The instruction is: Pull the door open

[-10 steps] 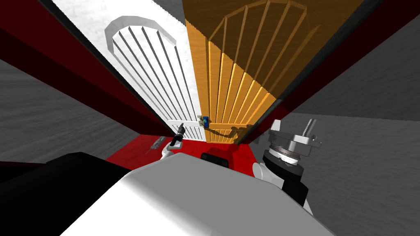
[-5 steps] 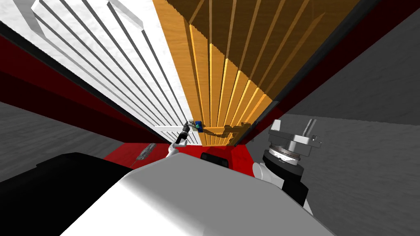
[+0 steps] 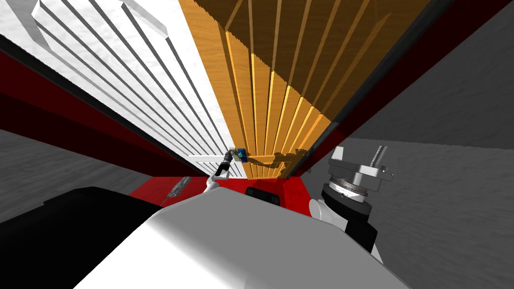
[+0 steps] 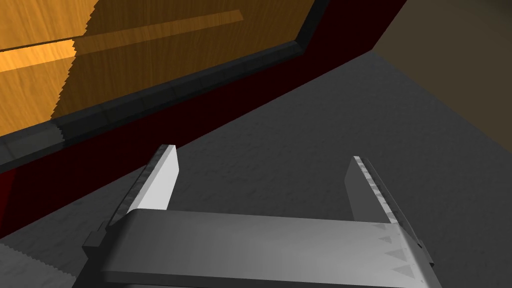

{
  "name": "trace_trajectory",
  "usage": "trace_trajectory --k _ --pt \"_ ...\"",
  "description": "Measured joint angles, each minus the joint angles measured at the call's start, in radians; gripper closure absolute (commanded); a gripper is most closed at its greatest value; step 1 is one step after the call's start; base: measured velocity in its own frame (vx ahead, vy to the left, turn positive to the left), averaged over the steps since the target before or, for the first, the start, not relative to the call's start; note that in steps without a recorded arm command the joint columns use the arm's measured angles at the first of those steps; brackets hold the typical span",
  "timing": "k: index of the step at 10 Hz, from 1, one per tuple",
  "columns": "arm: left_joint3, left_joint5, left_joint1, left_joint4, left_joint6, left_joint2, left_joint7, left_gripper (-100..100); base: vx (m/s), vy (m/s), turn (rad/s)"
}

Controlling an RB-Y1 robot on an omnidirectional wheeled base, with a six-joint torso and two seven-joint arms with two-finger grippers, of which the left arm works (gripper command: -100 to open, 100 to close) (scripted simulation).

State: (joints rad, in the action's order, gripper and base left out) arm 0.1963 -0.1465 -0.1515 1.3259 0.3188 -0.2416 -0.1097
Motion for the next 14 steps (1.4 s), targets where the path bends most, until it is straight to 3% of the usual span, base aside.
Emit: trace_trajectory --k 3,4,5,11,14 --pt "0.009 -0.001 -0.01 0.004 -0.003 -0.003 0.0 100 -0.093 0.067 0.098" --pt "0.021 -0.004 -0.014 -0.019 0.002 -0.018 -0.003 100 -0.188 0.118 0.046" --pt "0.029 -0.007 -0.027 -0.019 0.002 -0.027 -0.007 -100 -0.179 0.038 -0.014" --pt "-0.017 -0.008 -0.054 0.026 0.01 -0.027 -0.025 -100 -0.176 -0.075 -0.058" --pt "-0.048 -0.006 -0.044 0.043 0.014 -0.021 -0.034 -100 -0.059 -0.04 0.007"
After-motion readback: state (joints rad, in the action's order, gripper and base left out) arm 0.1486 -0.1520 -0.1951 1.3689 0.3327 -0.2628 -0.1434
